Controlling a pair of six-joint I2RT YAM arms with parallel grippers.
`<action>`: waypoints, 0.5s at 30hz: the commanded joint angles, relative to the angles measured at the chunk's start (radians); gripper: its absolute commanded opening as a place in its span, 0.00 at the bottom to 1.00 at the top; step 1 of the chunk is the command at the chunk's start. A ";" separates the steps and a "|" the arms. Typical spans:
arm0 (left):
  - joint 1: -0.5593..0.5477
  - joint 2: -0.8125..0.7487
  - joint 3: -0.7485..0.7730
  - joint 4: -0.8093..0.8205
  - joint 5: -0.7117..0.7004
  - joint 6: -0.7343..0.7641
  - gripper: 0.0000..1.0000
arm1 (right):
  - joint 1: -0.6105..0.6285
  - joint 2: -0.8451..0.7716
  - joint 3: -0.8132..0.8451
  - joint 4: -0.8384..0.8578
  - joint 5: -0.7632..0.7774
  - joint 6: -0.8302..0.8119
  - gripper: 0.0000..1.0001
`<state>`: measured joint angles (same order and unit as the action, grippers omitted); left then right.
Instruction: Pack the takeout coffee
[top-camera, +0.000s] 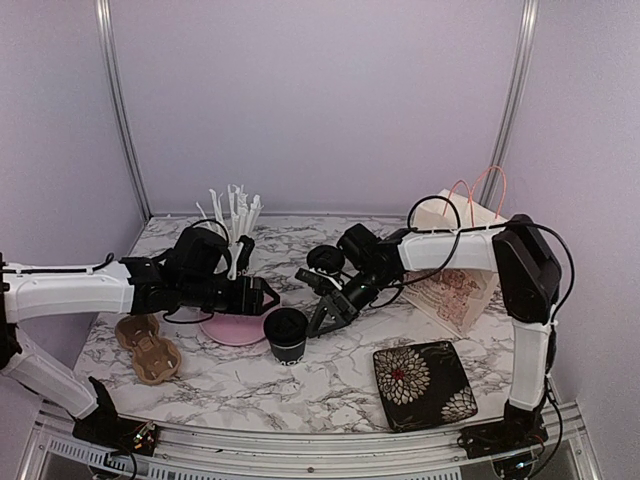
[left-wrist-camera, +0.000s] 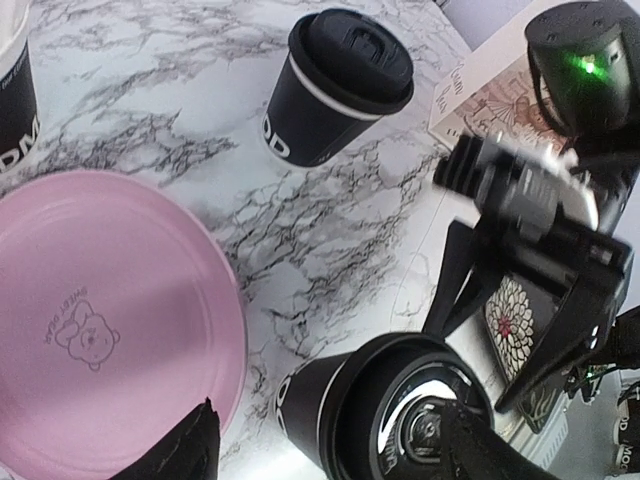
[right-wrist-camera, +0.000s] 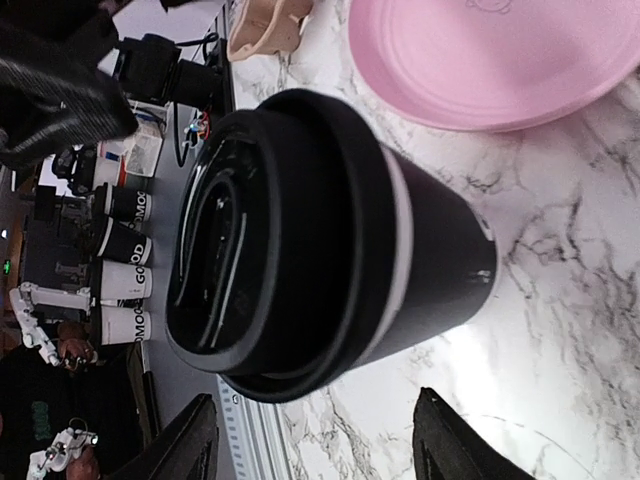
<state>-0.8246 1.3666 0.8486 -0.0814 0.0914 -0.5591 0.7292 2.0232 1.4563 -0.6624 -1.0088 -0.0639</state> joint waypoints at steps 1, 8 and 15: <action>0.017 0.062 0.061 0.032 0.030 0.048 0.73 | 0.042 -0.032 0.006 0.026 -0.033 0.009 0.64; 0.018 0.097 0.015 0.096 0.119 0.019 0.62 | 0.045 -0.004 0.012 0.037 -0.043 0.038 0.62; 0.018 0.093 -0.027 0.121 0.143 0.001 0.54 | 0.045 0.032 0.038 0.036 -0.046 0.053 0.63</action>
<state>-0.8101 1.4631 0.8501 -0.0021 0.2035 -0.5484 0.7761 2.0274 1.4563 -0.6434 -1.0397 -0.0269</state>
